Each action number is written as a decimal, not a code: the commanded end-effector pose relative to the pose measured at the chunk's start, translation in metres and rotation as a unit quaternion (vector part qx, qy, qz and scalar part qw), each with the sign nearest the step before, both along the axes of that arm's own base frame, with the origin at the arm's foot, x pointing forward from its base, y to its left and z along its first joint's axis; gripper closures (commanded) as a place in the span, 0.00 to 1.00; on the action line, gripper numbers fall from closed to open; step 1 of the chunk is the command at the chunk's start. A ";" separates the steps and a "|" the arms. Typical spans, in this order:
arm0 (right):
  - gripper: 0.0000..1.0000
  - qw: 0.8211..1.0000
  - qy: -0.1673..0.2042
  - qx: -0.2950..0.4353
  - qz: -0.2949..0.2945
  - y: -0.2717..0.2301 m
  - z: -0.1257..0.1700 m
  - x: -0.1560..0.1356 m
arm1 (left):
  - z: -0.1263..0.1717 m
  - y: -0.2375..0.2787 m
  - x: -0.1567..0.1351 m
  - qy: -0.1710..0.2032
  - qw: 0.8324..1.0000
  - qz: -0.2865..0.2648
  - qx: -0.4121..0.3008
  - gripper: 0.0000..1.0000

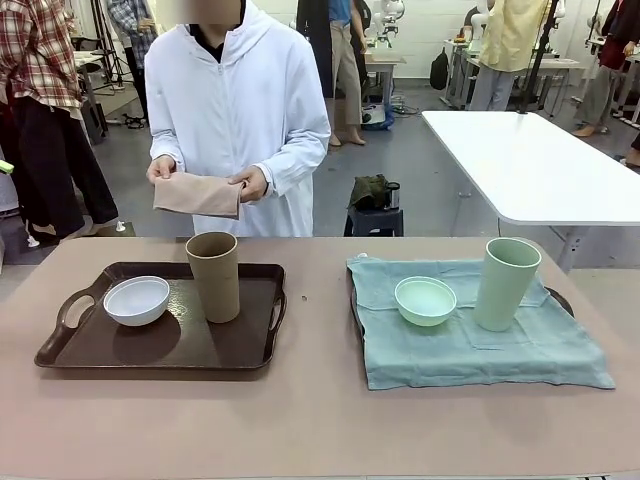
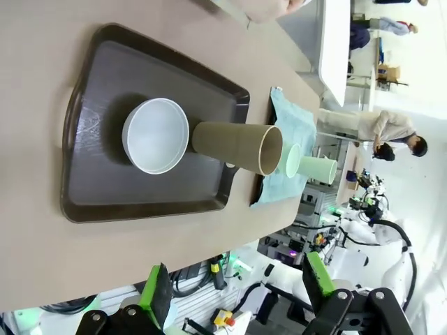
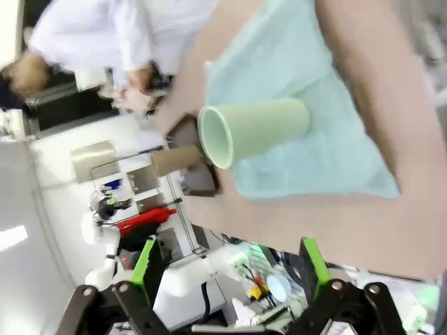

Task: Set up a tray with a mat and arrange the tableware.
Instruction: Pick up the Picnic Bowl and Reusable plastic cup from the Handle tray in front of the human's position and hold them in the air.

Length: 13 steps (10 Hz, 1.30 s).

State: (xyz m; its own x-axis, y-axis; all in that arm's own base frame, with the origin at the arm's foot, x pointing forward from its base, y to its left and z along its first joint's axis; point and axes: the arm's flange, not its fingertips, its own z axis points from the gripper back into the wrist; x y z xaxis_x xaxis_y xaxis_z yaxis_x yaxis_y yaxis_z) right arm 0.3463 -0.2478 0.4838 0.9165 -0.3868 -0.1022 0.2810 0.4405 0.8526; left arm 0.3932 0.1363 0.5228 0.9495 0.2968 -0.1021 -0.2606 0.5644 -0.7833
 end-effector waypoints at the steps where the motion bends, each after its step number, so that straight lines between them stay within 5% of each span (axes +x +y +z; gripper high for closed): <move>1: 0.00 0.995 -0.079 0.032 0.051 0.008 -0.007 -0.001 | -0.002 0.014 0.006 0.008 1.000 -0.008 -0.010 0.00; 7: 0.00 0.983 -0.090 0.056 0.149 0.014 -0.007 0.007 | -0.022 0.024 0.004 0.043 0.999 0.006 -0.021 0.00; 8: 0.00 0.990 -0.082 0.050 0.105 0.022 -0.008 0.000 | -0.022 0.024 0.004 0.043 0.999 0.006 -0.021 0.00; 13: 0.00 0.990 -0.082 0.050 0.105 0.022 -0.008 0.000 | -0.022 0.024 0.004 0.043 0.999 0.006 -0.021 0.00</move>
State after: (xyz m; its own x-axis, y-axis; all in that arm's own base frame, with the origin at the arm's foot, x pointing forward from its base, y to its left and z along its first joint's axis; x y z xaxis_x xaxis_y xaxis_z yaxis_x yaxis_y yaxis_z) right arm 0.3483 -0.2291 0.4755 0.9858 -0.1649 0.0323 0.0338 0.3830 0.9231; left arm 0.3989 0.1600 0.4984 0.9327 0.2950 -0.2073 -0.3398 0.5264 -0.7794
